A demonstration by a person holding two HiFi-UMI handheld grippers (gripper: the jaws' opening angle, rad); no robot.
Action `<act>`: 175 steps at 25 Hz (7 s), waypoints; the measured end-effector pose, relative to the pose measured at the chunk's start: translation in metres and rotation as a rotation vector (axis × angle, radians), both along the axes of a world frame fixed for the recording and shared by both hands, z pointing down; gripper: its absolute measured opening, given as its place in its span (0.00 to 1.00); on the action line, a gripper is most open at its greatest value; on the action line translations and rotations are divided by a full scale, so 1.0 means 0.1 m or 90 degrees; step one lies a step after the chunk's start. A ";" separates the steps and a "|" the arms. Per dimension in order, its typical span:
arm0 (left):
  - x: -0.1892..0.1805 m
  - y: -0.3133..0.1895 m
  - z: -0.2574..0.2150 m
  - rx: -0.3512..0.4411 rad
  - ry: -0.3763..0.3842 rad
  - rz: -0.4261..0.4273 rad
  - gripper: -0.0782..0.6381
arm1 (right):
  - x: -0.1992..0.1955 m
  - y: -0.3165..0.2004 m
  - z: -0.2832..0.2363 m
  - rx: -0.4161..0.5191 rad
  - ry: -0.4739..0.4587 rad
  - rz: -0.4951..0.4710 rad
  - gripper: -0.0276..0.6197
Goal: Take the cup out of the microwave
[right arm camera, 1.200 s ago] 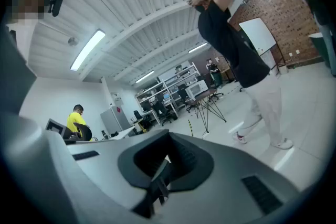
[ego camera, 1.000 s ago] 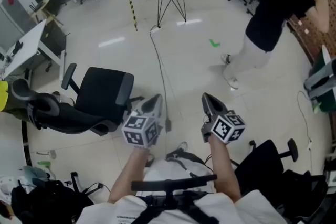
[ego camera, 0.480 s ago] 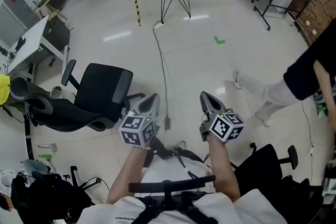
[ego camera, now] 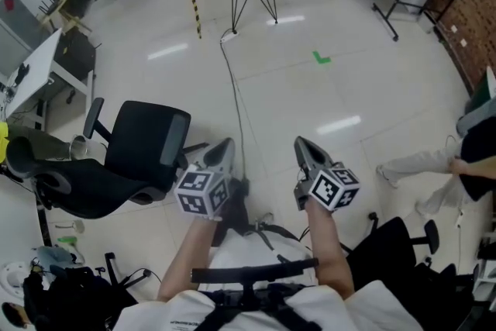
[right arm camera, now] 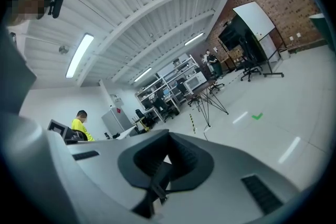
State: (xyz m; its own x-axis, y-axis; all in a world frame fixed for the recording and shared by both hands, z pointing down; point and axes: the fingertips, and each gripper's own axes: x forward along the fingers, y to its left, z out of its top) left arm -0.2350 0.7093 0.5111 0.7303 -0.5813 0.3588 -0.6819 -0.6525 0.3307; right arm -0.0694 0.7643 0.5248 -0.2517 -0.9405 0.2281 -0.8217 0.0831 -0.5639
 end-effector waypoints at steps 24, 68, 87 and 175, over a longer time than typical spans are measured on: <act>0.05 -2.79 -0.24 -0.001 0.036 0.069 0.10 | -0.11 -2.75 -0.38 0.020 0.012 0.037 0.04; 2.00 -6.01 -0.21 0.021 0.011 -0.001 0.10 | 1.90 -6.15 -0.29 0.030 0.022 -0.034 0.04; 2.63 -7.20 0.02 -0.005 0.006 -0.006 0.10 | 2.59 -7.20 0.09 -0.021 0.020 0.018 0.04; 2.75 -13.82 0.46 -0.014 -0.082 -0.252 0.10 | 3.70 -15.02 0.87 -0.050 0.170 -0.090 0.43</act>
State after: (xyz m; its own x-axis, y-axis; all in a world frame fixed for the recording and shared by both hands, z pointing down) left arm 0.0404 -0.6730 0.5573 0.4002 -0.7996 0.4477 -0.9154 -0.3256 0.2368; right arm 0.3004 -0.7381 0.6120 -0.2995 -0.8778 0.3738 -0.9252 0.1714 -0.3386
